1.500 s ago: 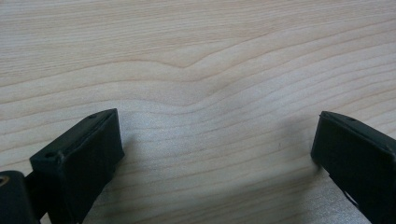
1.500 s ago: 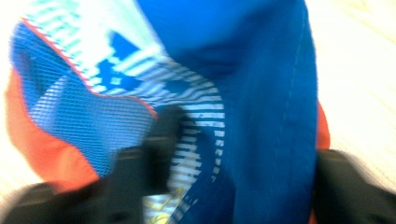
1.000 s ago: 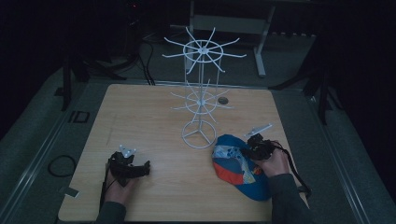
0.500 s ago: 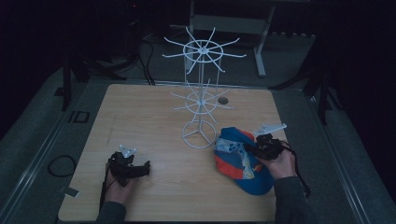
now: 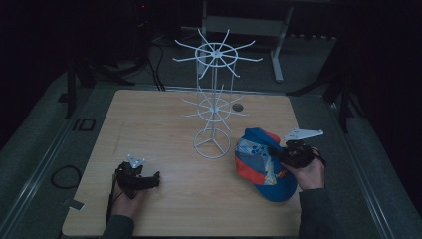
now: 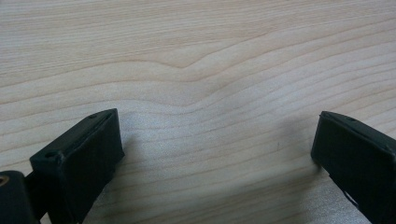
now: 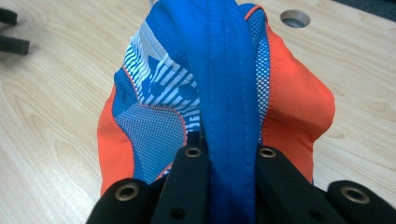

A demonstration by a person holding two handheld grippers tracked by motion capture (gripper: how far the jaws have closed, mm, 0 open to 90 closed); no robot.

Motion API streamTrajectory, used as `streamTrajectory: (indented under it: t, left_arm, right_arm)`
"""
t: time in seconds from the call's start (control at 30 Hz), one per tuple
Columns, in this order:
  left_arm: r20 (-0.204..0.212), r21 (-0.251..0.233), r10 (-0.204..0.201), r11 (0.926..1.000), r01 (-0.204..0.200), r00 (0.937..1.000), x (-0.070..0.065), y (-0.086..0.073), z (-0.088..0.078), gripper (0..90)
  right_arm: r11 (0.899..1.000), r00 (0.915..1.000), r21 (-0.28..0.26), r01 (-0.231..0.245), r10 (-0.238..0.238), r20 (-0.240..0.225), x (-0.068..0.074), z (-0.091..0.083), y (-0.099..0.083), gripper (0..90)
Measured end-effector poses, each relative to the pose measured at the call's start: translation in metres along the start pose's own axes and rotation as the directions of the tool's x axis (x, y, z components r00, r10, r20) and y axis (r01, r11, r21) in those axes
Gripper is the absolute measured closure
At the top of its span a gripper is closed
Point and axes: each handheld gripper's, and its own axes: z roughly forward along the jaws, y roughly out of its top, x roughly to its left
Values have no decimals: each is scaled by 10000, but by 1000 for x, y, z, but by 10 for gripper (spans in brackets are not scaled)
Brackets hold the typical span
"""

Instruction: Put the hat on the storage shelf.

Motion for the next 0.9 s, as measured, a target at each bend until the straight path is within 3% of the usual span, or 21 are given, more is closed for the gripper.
streamTrajectory:
  t: [0.5, 0.9]
  left_arm:
    - [3, -1, -25, 10000, 25, 10000, 0, 0, 0, 25]
    - [28, -5, -4, 10000, 4, 10000, 0, 0, 0, 24]
  right_arm:
    - [9966, 9988, -780, -255, 287, 398, -13, -26, 6, 889]
    - [9920, 9983, -1220, -333, 388, 428, -21, -38, 14, 888]
